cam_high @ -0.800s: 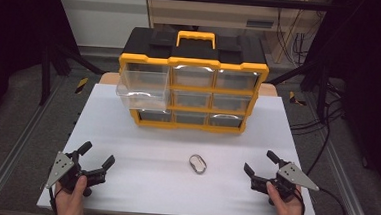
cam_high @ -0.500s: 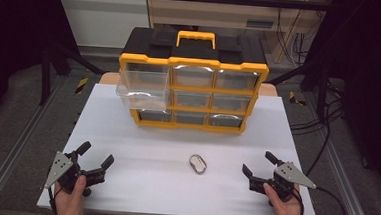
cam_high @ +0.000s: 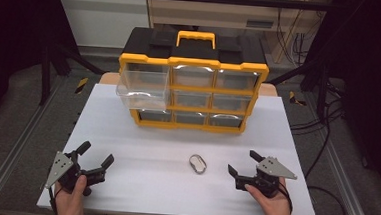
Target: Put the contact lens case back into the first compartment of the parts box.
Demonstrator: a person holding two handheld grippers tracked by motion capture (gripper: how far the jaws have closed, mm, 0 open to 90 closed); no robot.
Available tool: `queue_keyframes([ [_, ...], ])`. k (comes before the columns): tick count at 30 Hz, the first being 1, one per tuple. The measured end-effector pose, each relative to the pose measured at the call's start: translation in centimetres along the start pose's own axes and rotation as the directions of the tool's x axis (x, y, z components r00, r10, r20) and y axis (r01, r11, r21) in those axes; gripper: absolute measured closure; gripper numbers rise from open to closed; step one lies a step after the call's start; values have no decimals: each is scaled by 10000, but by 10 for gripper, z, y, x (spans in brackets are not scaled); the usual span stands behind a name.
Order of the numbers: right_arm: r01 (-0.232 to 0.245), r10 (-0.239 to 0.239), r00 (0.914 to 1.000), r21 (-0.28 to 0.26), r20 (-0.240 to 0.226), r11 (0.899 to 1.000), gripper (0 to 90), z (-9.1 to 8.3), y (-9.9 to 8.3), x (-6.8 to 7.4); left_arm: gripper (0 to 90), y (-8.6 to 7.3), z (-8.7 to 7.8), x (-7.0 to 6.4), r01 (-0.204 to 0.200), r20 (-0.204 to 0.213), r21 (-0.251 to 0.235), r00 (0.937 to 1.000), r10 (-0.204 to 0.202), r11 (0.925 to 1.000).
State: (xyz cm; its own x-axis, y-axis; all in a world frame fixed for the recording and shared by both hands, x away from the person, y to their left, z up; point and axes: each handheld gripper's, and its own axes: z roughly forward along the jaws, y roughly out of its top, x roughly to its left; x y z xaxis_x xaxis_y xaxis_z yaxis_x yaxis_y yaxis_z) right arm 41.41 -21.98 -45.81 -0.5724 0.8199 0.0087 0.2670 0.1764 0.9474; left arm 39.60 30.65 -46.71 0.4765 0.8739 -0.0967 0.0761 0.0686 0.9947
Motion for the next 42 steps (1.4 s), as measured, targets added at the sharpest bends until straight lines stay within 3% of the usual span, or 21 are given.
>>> queue_keyframes([
  [4, -43, 60, 9997, 704, -250, 9975, 73, 14, 1, 11, 8, 0, 2, -1, -108, 7, 41, 9999, 108, 9999],
  [14, 171, -97, 9988, 1575, -478, 9874, 74, 29, 5, 31, 8, -1, 2, 4, 29, -64, 71, 10000, -28, 10000],
  [16, 310, -224, 9988, 2058, -437, 9781, 80, 35, 10, 37, 8, -1, 2, 4, 17, -65, 74, 10000, -17, 10000],
  [20, 335, -231, 9987, 2398, -462, 9702, 82, 40, 13, 41, 8, -1, 3, 4, 8, -45, 80, 10000, -8, 10000],
  [30, 899, -605, 9937, 3492, -941, 9327, 80, 61, 22, 61, 8, -1, 3, 5, 57, -4, 57, 10000, -57, 10000],
  [36, 1039, -645, 9910, 3702, -1172, 9231, 75, 69, 28, 68, 8, 0, 3, 6, 86, -4, 37, 10000, -86, 10000],
  [42, 1067, -685, 9915, 3908, -1104, 9143, 76, 77, 32, 72, 8, 0, 3, 6, 72, 3, 34, 10000, -72, 10000],
])
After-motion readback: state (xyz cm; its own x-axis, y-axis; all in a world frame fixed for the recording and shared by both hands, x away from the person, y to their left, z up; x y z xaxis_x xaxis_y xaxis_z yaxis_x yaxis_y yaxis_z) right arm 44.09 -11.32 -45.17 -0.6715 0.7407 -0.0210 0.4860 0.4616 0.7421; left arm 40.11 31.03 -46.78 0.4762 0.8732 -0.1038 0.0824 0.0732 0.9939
